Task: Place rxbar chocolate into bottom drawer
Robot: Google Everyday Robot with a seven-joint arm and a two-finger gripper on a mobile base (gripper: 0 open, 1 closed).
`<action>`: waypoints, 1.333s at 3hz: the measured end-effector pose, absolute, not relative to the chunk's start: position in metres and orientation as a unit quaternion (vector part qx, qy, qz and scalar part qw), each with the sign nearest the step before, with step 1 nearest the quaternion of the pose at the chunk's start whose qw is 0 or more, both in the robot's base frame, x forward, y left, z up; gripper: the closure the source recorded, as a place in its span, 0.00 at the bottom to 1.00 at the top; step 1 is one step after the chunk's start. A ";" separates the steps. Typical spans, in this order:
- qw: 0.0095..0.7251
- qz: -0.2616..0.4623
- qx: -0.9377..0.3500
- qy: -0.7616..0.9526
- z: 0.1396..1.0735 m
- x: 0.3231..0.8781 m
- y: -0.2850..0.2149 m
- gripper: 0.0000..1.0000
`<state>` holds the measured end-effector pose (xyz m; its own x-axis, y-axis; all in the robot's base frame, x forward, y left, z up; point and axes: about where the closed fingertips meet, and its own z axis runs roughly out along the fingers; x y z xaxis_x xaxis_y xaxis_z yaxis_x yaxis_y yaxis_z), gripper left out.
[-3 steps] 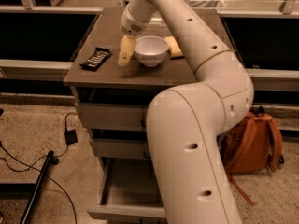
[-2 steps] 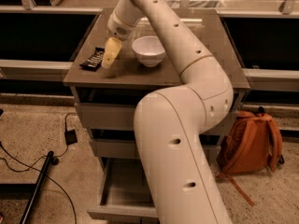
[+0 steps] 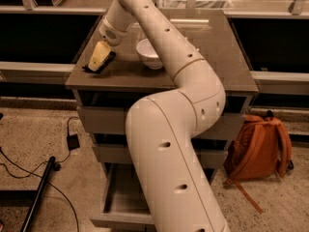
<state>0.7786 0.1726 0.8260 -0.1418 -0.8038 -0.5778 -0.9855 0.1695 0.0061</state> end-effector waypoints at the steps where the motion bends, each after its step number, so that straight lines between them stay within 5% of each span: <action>1: 0.216 0.209 -0.575 0.761 0.820 0.778 0.179 0.41; 3: 0.201 0.213 -0.558 0.776 0.819 0.774 0.188 0.88; 4: 0.195 0.211 -0.556 0.780 0.819 0.773 0.189 1.00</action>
Offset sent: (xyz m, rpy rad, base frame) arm -0.0153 0.0199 -0.0136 -0.0147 0.1488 -0.1779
